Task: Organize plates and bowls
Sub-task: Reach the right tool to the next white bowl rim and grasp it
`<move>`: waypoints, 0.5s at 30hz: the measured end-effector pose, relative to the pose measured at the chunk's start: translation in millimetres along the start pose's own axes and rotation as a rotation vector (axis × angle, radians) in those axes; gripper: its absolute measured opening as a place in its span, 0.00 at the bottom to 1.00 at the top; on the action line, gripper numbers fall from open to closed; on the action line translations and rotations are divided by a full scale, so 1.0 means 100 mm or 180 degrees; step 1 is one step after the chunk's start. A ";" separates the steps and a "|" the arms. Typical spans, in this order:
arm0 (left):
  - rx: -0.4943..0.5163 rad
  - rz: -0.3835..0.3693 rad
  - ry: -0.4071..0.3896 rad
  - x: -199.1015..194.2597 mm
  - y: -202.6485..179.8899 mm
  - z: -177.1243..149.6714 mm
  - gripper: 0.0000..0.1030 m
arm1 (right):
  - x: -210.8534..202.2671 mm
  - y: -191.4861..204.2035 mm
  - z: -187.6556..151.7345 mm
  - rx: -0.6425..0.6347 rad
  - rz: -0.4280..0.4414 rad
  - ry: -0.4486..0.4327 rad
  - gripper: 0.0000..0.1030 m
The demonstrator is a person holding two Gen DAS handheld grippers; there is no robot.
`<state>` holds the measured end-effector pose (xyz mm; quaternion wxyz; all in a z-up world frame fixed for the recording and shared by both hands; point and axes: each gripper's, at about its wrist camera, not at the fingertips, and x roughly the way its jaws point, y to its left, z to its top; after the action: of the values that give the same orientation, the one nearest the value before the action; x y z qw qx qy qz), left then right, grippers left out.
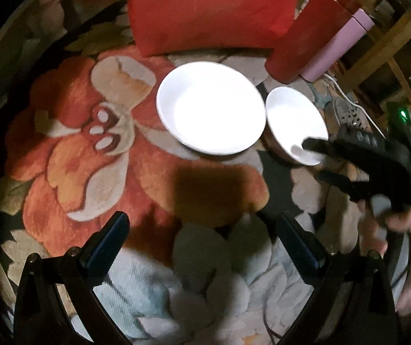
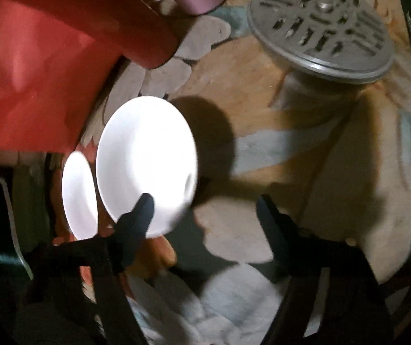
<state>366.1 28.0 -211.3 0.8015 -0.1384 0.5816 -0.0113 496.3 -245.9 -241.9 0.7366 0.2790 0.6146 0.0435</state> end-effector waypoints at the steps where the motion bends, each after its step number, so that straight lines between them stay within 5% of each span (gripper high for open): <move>1: -0.0021 -0.0008 0.0019 0.01 0.02 -0.03 0.99 | 0.04 0.00 0.01 0.0065 0.0029 0.0028 0.56; 4: -0.0017 -0.0026 0.0072 0.03 0.06 -0.10 0.99 | 0.17 0.05 0.01 0.0102 0.0051 0.0207 0.16; 9: 0.0070 -0.0073 0.0130 0.05 0.08 -0.15 0.99 | 0.13 0.03 -0.06 -0.0160 0.0125 0.0260 0.14; 15: 0.0083 -0.0142 0.0192 0.08 0.09 -0.18 0.99 | 0.13 -0.14 -0.29 -0.0800 0.0512 0.0824 0.13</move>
<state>350.5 31.7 -226.4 0.7849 -0.1405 0.6021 -0.0409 468.2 -241.6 -261.9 0.6746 0.2251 0.6696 0.2141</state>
